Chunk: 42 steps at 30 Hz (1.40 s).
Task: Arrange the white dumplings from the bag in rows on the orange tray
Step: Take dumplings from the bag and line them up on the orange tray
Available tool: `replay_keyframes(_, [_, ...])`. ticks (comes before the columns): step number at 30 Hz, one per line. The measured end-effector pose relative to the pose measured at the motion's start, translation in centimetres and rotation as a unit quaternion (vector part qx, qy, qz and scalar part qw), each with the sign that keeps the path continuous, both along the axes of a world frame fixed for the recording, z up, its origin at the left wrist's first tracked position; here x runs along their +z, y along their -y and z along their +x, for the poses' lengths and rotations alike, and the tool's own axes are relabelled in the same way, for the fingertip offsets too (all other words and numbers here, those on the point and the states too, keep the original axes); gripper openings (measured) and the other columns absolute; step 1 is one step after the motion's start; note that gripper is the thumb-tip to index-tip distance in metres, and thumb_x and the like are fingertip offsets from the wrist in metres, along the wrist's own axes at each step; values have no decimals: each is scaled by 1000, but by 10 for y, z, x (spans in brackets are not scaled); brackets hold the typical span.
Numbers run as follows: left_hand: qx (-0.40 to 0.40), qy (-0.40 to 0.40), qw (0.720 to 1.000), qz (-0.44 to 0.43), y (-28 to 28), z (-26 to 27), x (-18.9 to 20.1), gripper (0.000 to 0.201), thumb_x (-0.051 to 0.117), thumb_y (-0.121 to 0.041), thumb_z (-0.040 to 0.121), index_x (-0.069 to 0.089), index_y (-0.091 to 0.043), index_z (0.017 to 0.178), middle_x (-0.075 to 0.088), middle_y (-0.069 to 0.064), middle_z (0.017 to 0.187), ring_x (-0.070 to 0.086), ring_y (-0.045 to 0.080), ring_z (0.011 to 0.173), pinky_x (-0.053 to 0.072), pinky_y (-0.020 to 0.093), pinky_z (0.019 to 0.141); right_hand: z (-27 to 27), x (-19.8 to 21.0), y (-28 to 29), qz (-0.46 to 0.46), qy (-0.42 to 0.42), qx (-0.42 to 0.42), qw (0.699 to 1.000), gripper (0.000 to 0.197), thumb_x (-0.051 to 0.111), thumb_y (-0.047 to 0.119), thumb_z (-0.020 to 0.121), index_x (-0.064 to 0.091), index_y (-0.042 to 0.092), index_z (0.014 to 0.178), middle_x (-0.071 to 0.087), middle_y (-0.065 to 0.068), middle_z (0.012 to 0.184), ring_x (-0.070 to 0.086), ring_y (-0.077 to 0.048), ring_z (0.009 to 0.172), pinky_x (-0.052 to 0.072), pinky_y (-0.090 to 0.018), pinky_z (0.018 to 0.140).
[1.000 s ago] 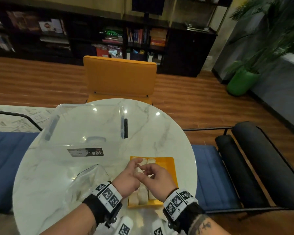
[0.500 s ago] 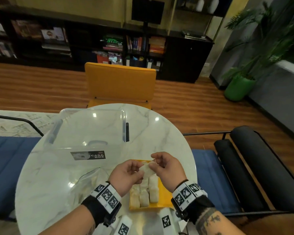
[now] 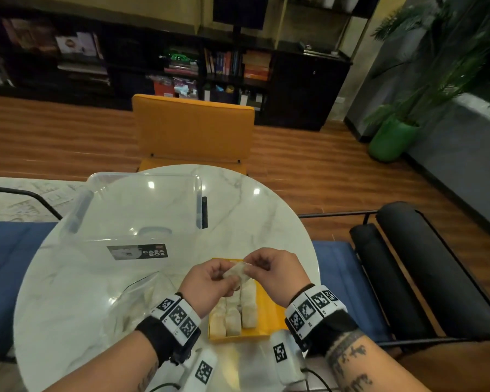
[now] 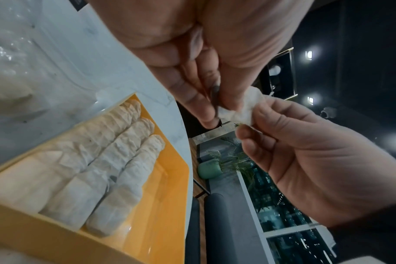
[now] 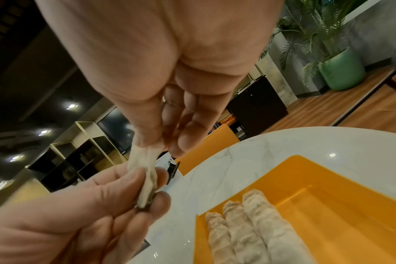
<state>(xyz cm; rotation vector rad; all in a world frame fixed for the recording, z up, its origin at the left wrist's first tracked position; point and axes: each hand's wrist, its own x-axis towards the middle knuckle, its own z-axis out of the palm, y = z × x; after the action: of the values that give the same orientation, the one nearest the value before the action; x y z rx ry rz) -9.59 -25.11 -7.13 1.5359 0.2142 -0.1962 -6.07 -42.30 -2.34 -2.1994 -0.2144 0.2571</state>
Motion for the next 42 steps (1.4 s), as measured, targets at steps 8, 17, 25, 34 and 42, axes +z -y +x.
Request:
replay_keyframes(8, [-1, -50, 954, 297, -17, -4, -45, 24, 67, -23, 87, 63, -30, 110, 62, -11, 116, 64, 8, 84, 51, 26, 83, 0, -37, 21, -200, -70, 87, 973, 7, 62, 31, 94, 68, 26, 95, 67, 8, 91, 62, -13, 86, 50, -25, 76])
replay_keyframes(17, [-71, -118, 915, 378, -14, -7, -63, 63, 71, -25, 83, 42, -19, 139, 55, 2, 138, 55, 19, 123, 43, 27, 100, -1, -86, 17, -329, -154, 221, 905, 20, 61, 22, 93, 68, 23, 112, 67, -2, 115, 63, -22, 105, 54, -32, 89])
replay_keyframes(25, [-58, -140, 923, 355, -13, -6, -65, 66, 70, -21, 83, 39, -21, 141, 58, 1, 135, 57, 18, 119, 44, 27, 98, 7, -110, 11, -338, -143, 165, 916, 20, 63, 22, 92, 71, 28, 109, 68, 2, 112, 64, -19, 101, 55, -32, 88])
replay_keyframes(34, [-66, -136, 918, 366, -17, -8, -68, 65, 70, -27, 83, 39, -23, 141, 60, -4, 127, 59, 16, 113, 47, 27, 95, 3, -115, 11, -340, -140, 151, 918, 20, 69, 26, 87, 67, 28, 107, 68, 1, 111, 63, -21, 100, 55, -33, 87])
replay_keyframes(42, [-82, -135, 914, 374, -17, -6, -68, 62, 69, -28, 83, 41, -23, 139, 62, -4, 124, 60, 16, 110, 47, 26, 92, 8, -111, 19, -145, -233, -121, 954, 40, 50, 13, 96, 50, 15, 136, 61, -7, 129, 58, -25, 114, 43, -26, 88])
